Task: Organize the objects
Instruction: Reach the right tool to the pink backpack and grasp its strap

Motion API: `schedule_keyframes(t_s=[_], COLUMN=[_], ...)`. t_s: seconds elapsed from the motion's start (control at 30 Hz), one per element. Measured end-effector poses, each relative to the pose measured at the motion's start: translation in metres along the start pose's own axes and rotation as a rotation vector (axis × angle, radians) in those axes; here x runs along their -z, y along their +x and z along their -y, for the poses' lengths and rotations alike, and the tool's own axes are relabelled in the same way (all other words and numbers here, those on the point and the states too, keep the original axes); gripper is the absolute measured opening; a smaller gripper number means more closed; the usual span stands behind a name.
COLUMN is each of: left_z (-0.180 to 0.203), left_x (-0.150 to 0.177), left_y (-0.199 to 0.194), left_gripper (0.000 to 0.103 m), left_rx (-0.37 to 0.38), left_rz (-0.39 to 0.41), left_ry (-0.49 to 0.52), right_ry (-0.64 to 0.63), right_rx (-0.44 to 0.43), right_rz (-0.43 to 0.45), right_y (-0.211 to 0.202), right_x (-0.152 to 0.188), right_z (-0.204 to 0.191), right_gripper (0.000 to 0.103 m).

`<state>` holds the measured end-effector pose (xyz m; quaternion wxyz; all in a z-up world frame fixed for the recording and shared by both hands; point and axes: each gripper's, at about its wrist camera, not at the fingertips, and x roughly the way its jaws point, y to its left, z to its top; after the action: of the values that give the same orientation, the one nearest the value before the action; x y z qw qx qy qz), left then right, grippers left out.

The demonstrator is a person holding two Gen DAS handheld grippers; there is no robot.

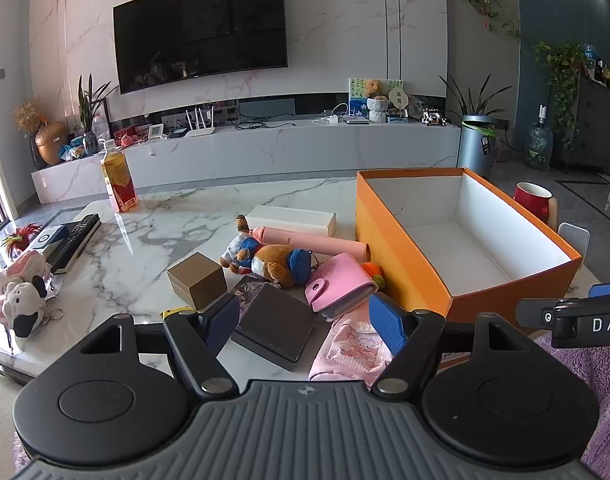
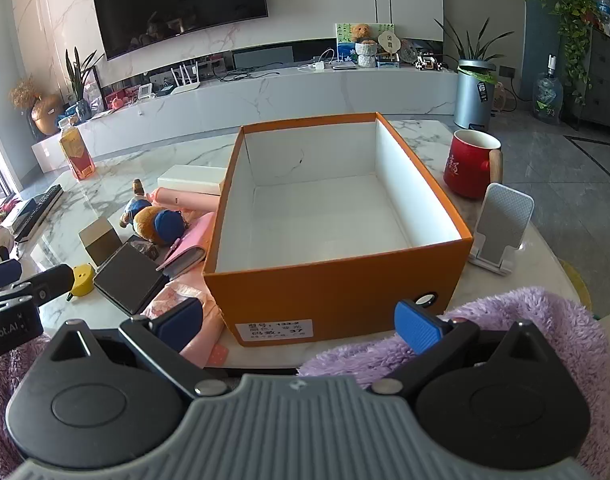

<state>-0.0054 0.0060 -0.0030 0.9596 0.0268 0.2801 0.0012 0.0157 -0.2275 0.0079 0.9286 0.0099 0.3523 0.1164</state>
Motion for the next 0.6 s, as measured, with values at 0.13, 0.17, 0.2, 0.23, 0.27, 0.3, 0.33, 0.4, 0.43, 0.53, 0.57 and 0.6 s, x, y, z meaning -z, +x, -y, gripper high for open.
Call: schedule_keyframes(t_s=[0.13,0.17,0.2,0.23,0.27,0.3,0.33,0.4,0.43,0.53,0.57,0.6], left_z=[-0.001,-0.002,-0.002,-0.003,-0.004,-0.005,-0.005,-0.006,-0.007,-0.010,-0.011,-0.012], left_x=[0.000,0.000,0.000,0.000,0.000,0.000,0.000,0.000,0.001,0.002,0.003,0.003], left_y=[0.000,0.000,0.000,0.000,0.001,0.001,0.002,0.006,0.008,0.016,0.019,0.022], left_gripper=[0.084,0.085,0.084,0.085,0.085,0.085,0.085,0.085,0.085,0.083,0.079,0.075], left_rx=[-0.001,-0.002,-0.001,0.001,0.004,0.009,0.014,0.026,0.034,0.075,0.093,0.111], left_rz=[-0.005,-0.008,-0.010,-0.013,-0.017,-0.020,-0.025,-0.039,-0.049,-0.084,-0.097,-0.109], left_ry=[-0.003,-0.006,-0.007,-0.009,-0.011,-0.013,-0.015,-0.019,-0.022,-0.038,-0.041,-0.044], right_ry=[-0.001,-0.001,0.000,0.001,0.002,0.002,0.002,-0.003,-0.005,-0.014,-0.016,-0.017], right_rx=[-0.004,-0.009,-0.014,-0.019,-0.026,-0.035,-0.043,-0.065,-0.075,-0.111,-0.127,-0.141], right_rz=[0.000,-0.002,-0.004,-0.005,-0.004,-0.004,-0.005,-0.009,-0.014,-0.044,-0.060,-0.077], right_y=[0.001,0.001,0.002,0.002,0.003,0.003,0.004,0.006,0.008,0.015,0.019,0.024], right_x=[0.000,0.000,0.000,0.000,0.000,0.001,0.001,0.001,0.000,0.001,0.002,0.003], right_z=[-0.001,-0.001,-0.001,-0.002,-0.002,-0.003,-0.003,-0.005,-0.006,-0.010,-0.012,-0.014], right_gripper=[0.102,0.102,0.102,0.102,0.102,0.102,0.102,0.101,0.098,0.085,0.082,0.077])
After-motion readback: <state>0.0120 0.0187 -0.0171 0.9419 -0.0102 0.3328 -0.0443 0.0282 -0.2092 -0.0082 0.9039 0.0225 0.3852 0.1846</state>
